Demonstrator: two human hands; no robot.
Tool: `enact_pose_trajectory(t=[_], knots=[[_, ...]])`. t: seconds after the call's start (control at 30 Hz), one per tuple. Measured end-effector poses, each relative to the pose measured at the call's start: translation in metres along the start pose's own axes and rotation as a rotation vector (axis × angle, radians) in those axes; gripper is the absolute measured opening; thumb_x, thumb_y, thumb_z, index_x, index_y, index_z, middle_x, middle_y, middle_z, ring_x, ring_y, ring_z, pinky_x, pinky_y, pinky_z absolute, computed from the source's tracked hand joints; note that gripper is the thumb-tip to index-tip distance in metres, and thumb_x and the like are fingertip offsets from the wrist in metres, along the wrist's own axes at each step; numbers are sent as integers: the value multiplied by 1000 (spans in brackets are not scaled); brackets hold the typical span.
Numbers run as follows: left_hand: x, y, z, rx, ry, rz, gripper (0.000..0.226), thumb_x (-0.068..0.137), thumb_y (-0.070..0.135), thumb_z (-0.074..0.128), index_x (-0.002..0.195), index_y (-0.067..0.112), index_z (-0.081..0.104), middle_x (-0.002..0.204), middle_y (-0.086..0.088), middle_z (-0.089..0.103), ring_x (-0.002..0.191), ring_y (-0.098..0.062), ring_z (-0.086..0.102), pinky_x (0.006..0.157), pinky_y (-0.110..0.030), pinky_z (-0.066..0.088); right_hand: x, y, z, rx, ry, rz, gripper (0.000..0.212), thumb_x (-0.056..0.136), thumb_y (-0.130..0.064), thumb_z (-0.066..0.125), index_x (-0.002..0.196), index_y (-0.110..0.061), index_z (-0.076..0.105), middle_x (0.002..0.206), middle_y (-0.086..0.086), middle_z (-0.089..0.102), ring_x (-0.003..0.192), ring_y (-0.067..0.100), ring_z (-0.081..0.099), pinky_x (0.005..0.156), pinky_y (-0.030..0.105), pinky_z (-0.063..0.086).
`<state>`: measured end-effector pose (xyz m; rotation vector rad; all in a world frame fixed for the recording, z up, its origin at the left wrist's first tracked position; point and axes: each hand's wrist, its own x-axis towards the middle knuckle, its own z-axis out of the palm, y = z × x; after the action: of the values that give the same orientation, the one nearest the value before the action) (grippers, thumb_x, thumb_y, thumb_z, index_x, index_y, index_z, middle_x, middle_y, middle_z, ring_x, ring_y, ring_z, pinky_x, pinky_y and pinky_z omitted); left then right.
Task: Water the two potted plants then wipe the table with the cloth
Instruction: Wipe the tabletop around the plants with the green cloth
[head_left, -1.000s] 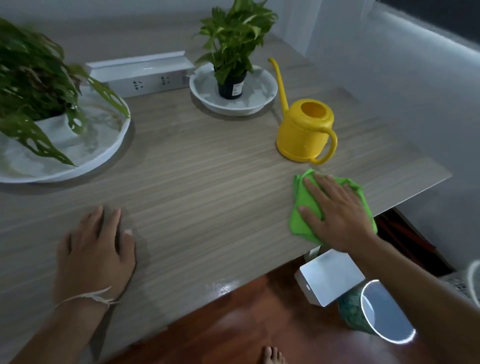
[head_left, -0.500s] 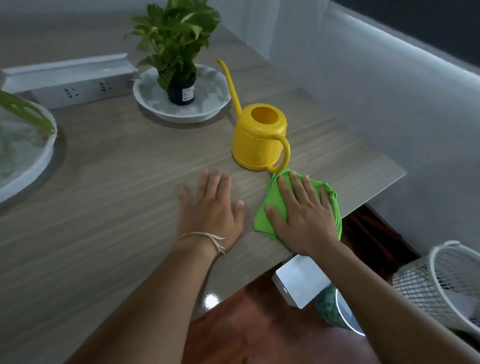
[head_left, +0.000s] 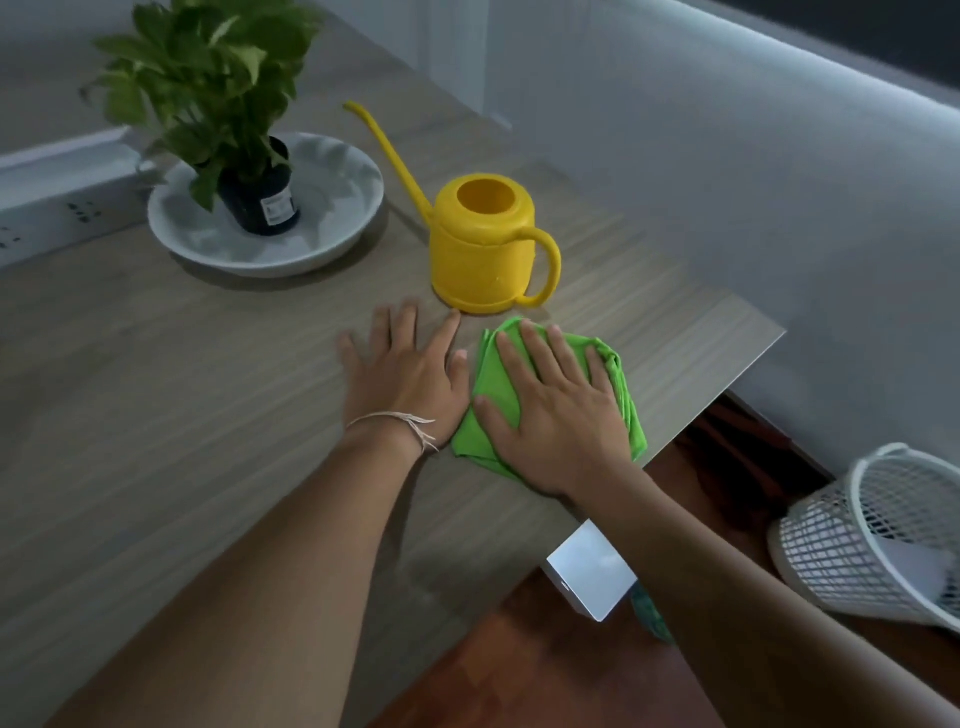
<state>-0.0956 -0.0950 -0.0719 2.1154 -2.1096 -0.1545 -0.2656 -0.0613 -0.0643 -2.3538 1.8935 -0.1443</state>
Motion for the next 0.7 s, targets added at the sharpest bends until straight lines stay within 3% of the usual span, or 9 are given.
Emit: enact_pose_trajectory(t=[0.2, 0.37, 0.57, 0.7], knots=[[13, 1, -1, -47, -1, 4, 50, 102, 45, 26, 152, 42, 28, 166, -1, 15, 154, -27, 6, 119, -63, 3, 42, -1, 1, -4, 20, 31, 79, 95, -72, 16, 162, -30, 12, 171, -2, 6, 158, 21, -3, 126, 53, 0], [-2, -8, -3, -116, 29, 0, 49, 103, 36, 33, 151, 33, 36, 166, -2, 21, 154, -24, 11, 122, -50, 10, 38, -1, 1, -16, 16, 26, 80, 95, -71, 15, 162, -29, 10, 172, -2, 4, 158, 22, -4, 126, 53, -1], [-65, -49, -2, -103, 196, -30, 51, 94, 33, 38, 140, 19, 56, 152, -15, 46, 141, -35, 40, 112, -50, 34, -34, -34, 4, 16, -14, -23, 79, 97, -69, 14, 163, -26, 7, 172, -2, 0, 157, 21, -8, 125, 54, -4], [-85, -56, -2, -67, 175, -70, 56, 93, 37, 35, 142, 18, 53, 154, -15, 43, 144, -36, 37, 114, -50, 31, -87, -55, 14, 40, 64, -148, 79, 95, -69, 27, 161, -25, 25, 169, 0, 18, 158, 22, 8, 124, 57, 9]])
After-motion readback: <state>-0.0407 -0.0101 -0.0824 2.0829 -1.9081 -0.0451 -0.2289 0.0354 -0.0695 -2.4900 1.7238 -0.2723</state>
